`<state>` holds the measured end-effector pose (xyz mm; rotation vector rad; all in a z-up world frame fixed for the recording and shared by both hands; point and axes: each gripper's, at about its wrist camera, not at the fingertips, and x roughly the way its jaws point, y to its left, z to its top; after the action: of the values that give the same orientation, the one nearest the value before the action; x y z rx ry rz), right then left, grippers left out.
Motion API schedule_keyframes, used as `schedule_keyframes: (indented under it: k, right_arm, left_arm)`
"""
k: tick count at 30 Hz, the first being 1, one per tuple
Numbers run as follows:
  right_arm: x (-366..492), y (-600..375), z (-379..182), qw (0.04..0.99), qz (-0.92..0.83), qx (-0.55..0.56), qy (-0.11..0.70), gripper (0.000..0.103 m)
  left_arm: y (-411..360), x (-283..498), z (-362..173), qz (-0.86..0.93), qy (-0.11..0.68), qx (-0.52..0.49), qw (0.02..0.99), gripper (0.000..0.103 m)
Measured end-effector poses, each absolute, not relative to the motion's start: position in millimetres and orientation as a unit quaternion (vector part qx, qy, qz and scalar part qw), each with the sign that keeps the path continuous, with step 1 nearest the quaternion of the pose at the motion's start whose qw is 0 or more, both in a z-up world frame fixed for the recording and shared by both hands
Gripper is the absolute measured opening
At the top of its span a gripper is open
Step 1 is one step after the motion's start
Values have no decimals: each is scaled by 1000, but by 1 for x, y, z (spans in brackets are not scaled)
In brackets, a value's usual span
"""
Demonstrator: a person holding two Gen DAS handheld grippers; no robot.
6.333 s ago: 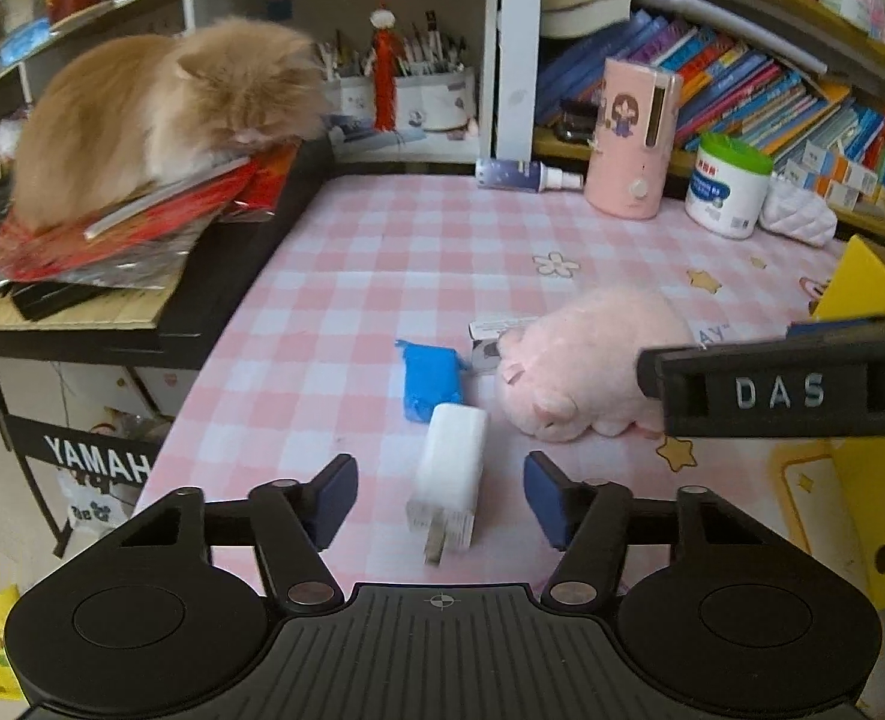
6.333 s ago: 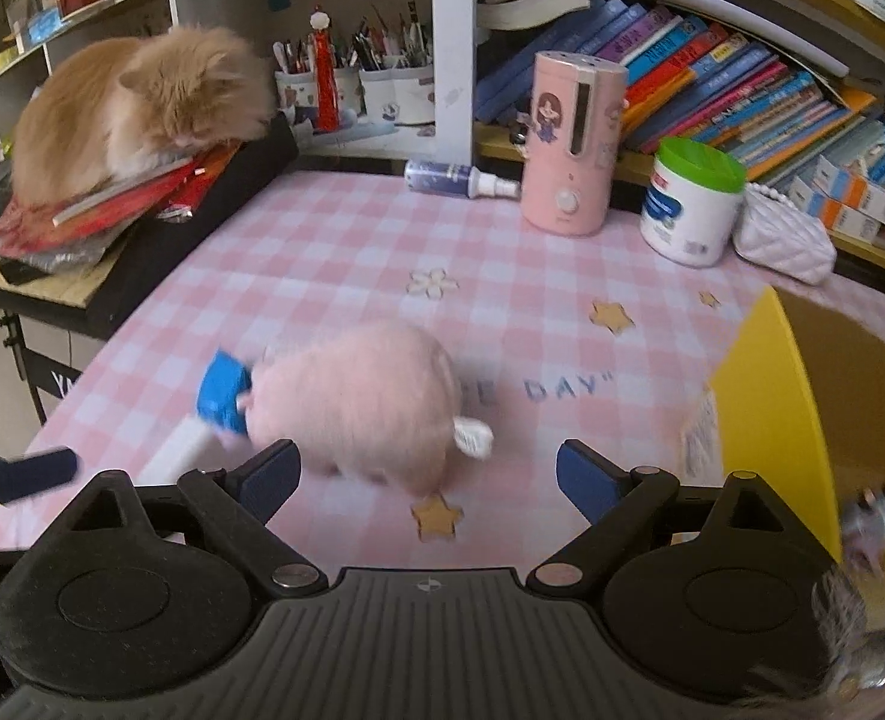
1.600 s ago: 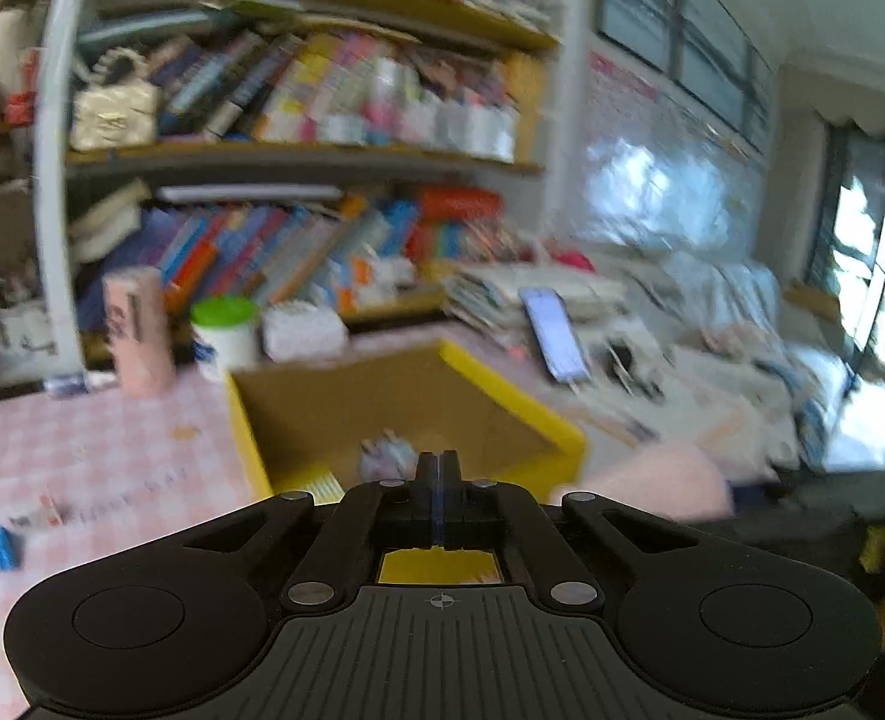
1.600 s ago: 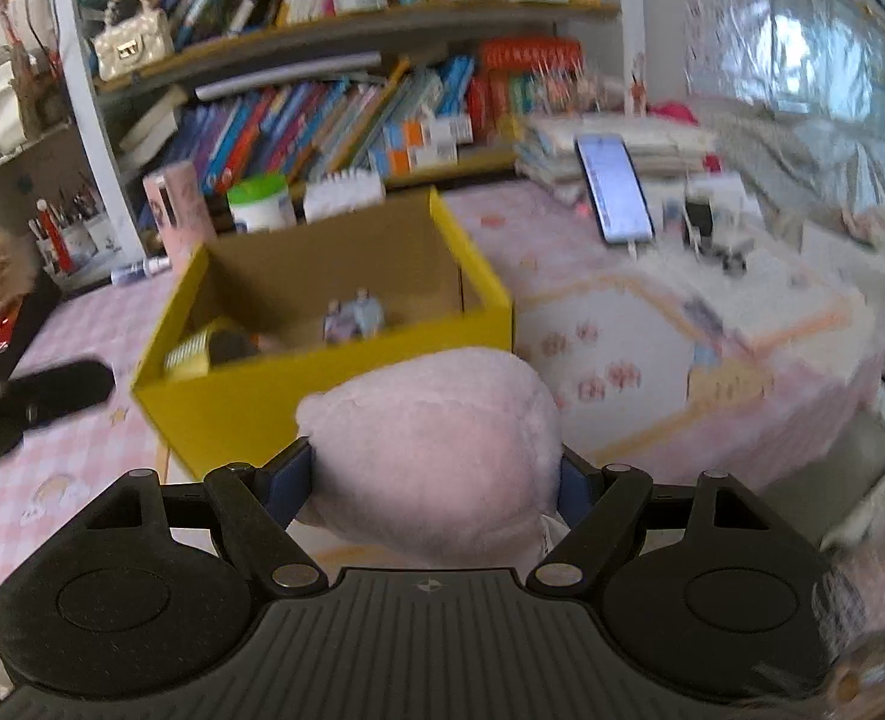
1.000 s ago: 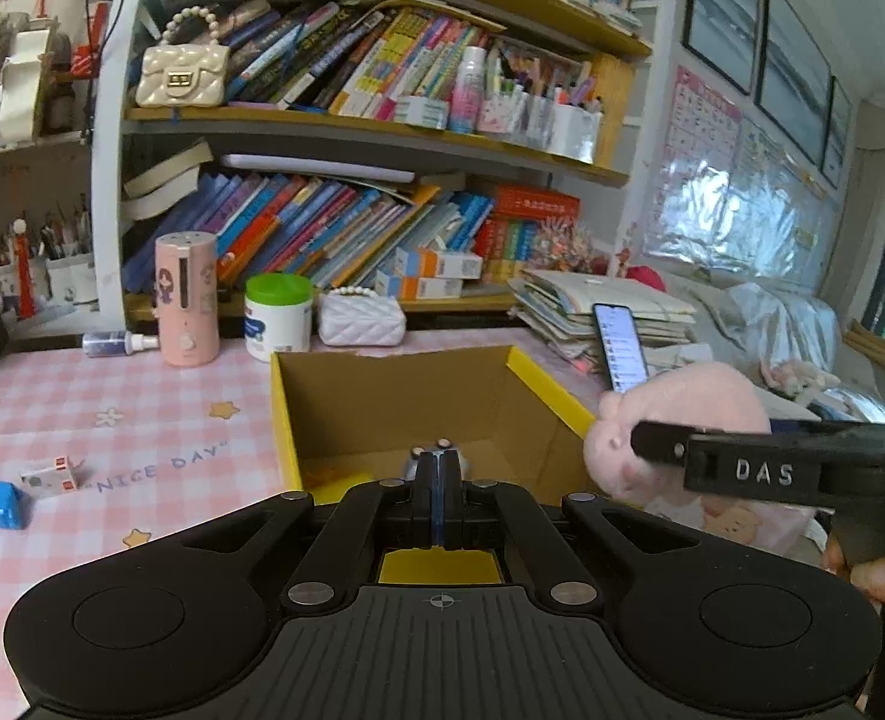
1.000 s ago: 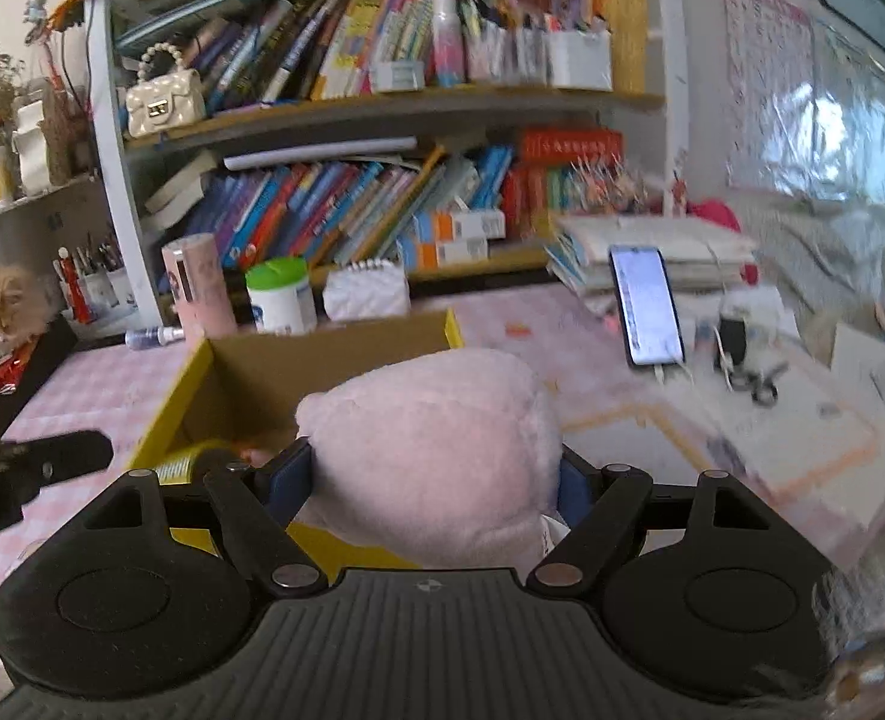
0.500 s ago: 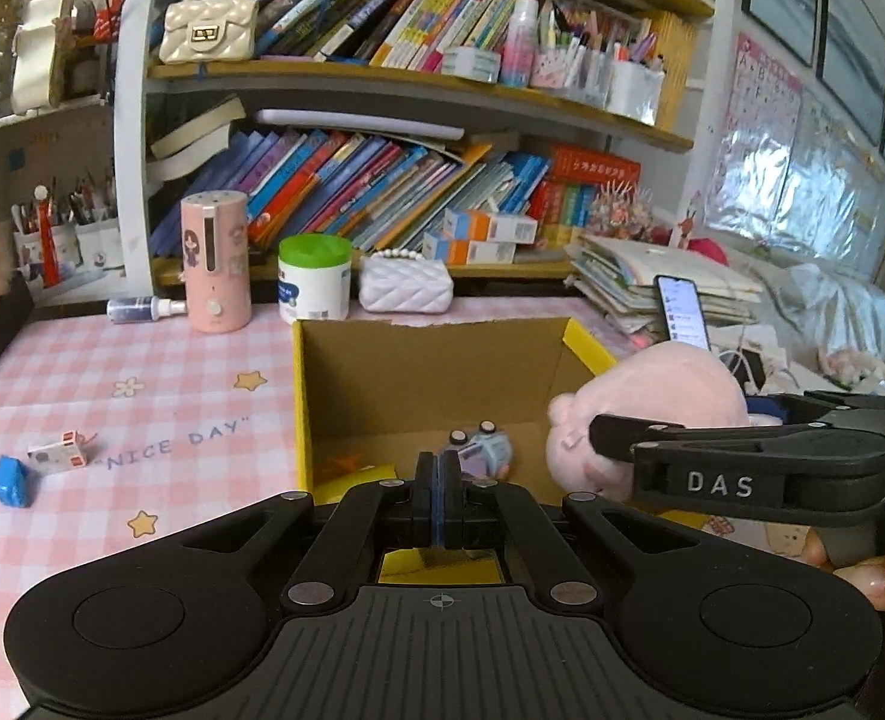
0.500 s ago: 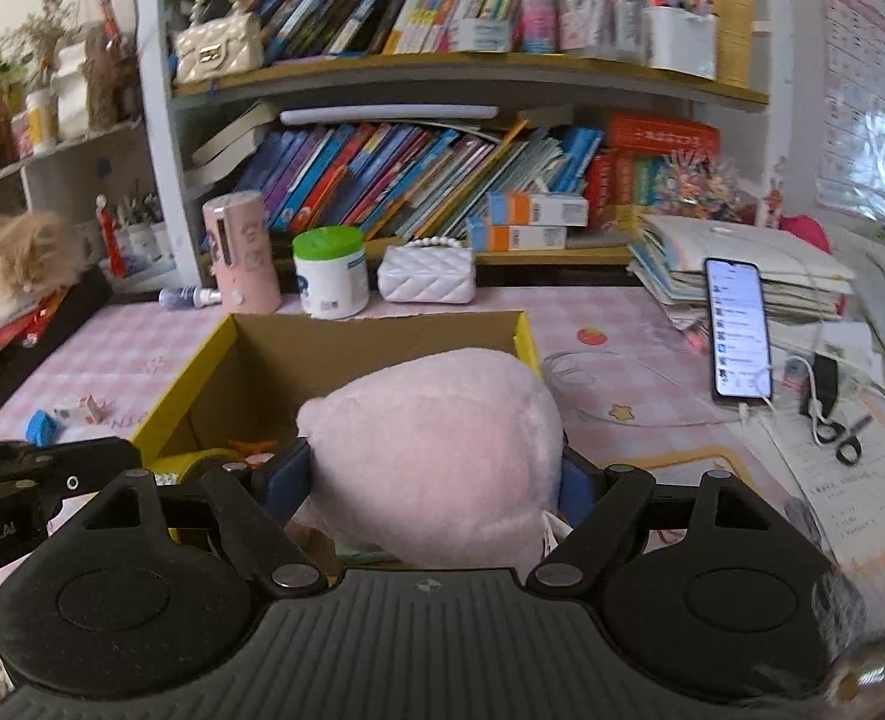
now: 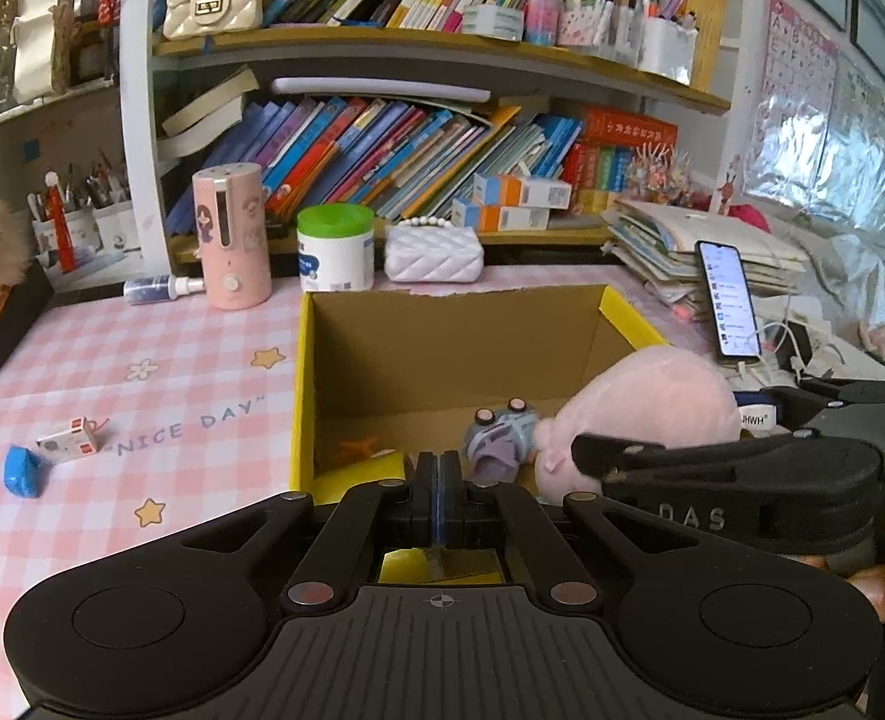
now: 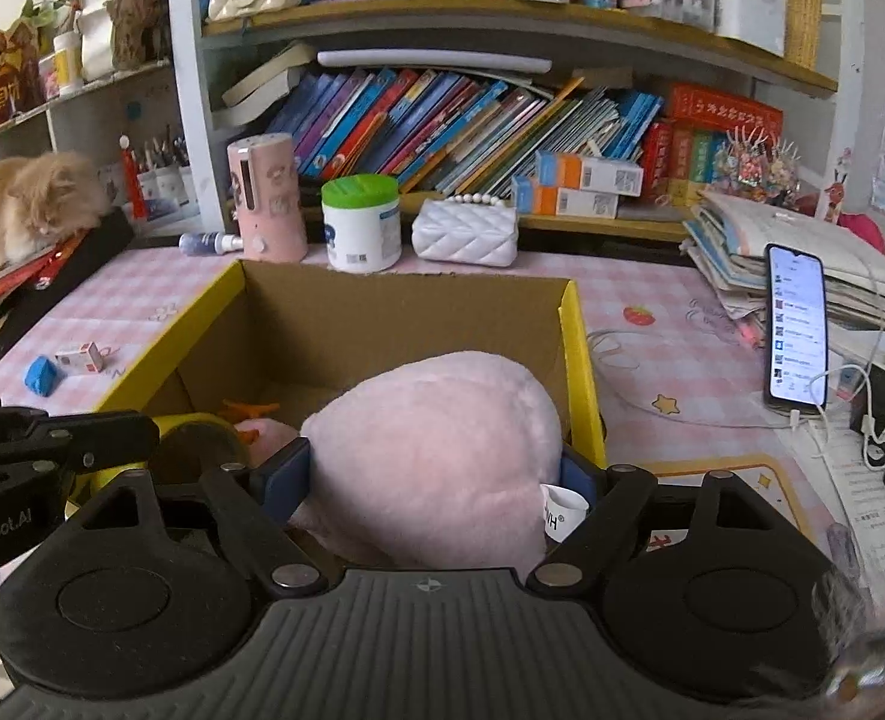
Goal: Organize objects
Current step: 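Lower the pig and charger into the box with both grippers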
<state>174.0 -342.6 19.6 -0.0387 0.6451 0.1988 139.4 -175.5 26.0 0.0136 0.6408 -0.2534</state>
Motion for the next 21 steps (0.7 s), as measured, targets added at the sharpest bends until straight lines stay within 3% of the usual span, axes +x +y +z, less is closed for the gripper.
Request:
schedule_keyframes:
  k: [11,21]
  right_arm:
    - [182,-338,4,931,111,-41,346,84]
    - [174,-340,14,942,98,-54,317,85]
  left_arm:
    - [-176,148,15,-113,346,-2,931,1]
    - [-183,148,19,-111,357,6,928,21]
